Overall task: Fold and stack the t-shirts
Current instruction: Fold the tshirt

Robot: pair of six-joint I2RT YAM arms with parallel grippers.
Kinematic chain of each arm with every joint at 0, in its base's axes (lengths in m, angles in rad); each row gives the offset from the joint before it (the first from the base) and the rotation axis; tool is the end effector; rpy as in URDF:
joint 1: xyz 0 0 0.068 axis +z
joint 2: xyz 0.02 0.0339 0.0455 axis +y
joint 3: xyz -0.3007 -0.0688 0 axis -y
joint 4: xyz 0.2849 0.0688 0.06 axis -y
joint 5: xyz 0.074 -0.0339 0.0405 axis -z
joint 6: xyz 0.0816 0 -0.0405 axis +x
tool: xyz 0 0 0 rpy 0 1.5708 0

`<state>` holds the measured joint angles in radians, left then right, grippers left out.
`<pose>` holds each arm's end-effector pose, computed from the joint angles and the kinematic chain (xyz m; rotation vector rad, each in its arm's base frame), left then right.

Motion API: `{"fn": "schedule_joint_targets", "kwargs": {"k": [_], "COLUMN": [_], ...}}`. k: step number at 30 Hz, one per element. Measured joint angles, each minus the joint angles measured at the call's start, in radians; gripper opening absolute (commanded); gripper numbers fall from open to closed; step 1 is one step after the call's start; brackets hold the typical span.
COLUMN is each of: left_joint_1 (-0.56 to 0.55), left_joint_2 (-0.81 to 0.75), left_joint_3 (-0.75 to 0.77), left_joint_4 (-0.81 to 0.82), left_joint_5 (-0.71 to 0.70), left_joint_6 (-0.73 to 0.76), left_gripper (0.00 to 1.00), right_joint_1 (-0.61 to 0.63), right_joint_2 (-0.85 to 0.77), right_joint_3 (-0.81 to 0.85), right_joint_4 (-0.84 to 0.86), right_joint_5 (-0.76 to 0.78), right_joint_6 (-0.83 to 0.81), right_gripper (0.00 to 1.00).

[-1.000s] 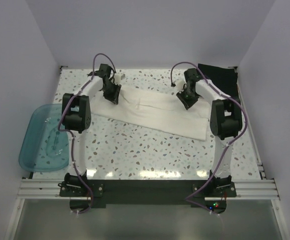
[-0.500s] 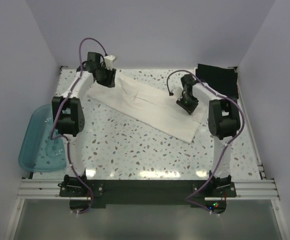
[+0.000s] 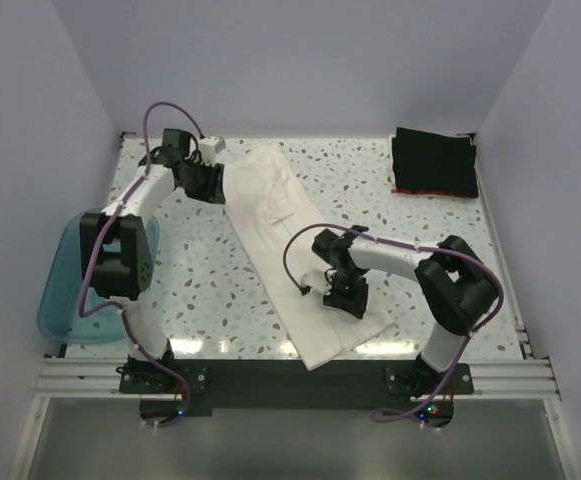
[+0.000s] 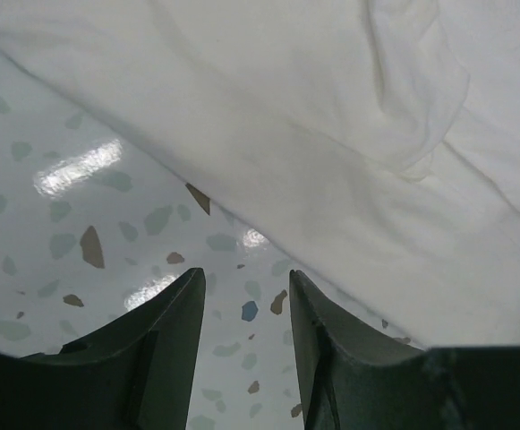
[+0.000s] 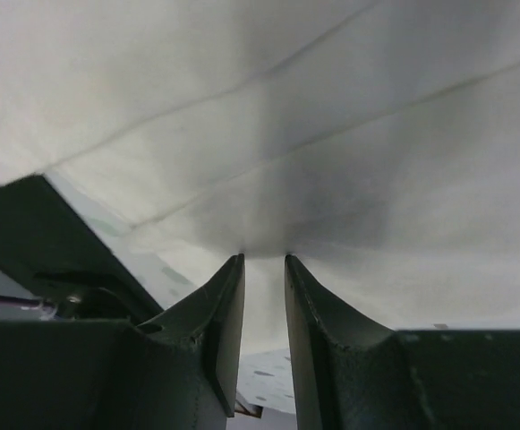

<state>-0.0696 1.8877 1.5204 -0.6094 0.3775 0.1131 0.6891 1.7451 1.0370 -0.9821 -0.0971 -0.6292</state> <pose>0.4818 -0.0637 0.2287 0.3742 2.4802 -0.4615 0.2335 0.2026 0.1158 1.8403 -2.3897 -0.1411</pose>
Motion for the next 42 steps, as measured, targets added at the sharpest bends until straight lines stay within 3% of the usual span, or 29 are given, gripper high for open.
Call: {"fn": "schedule_joint_targets", "kwargs": {"k": [3, 11, 20, 25, 34, 42], "left_joint_1": [-0.037, -0.134, -0.160, -0.193, -0.214, -0.127], "left_joint_2": [0.014, 0.208, 0.523, 0.668, 0.650, 0.410], "left_joint_3": [-0.023, 0.089, 0.530, 0.774, 0.727, 0.582], "left_joint_4": [-0.014, -0.006, -0.127, -0.138, -0.027, -0.002], "left_joint_5": [-0.003, -0.042, -0.073, -0.058, 0.026, 0.172], "left_joint_6": [0.000, 0.000, -0.005, 0.029, 0.050, -0.026], "left_gripper": [0.47, 0.44, 0.41, 0.47, 0.61, 0.64], "right_joint_1": [0.085, 0.028, -0.172, -0.171, 0.010, 0.134], "right_joint_2": [-0.003, -0.019, -0.036, -0.025, 0.114, 0.156], "right_joint_3": [0.032, 0.175, 0.181, 0.181, 0.144, 0.157], "right_joint_4": [-0.055, -0.099, -0.101, -0.102, -0.045, -0.067], "right_joint_5": [-0.091, -0.161, -0.122, -0.109, -0.127, -0.138], "right_joint_6": [0.011, 0.020, -0.021, -0.063, -0.066, 0.008], "right_gripper": [0.29, 0.29, 0.28, 0.27, 0.25, 0.23]}}
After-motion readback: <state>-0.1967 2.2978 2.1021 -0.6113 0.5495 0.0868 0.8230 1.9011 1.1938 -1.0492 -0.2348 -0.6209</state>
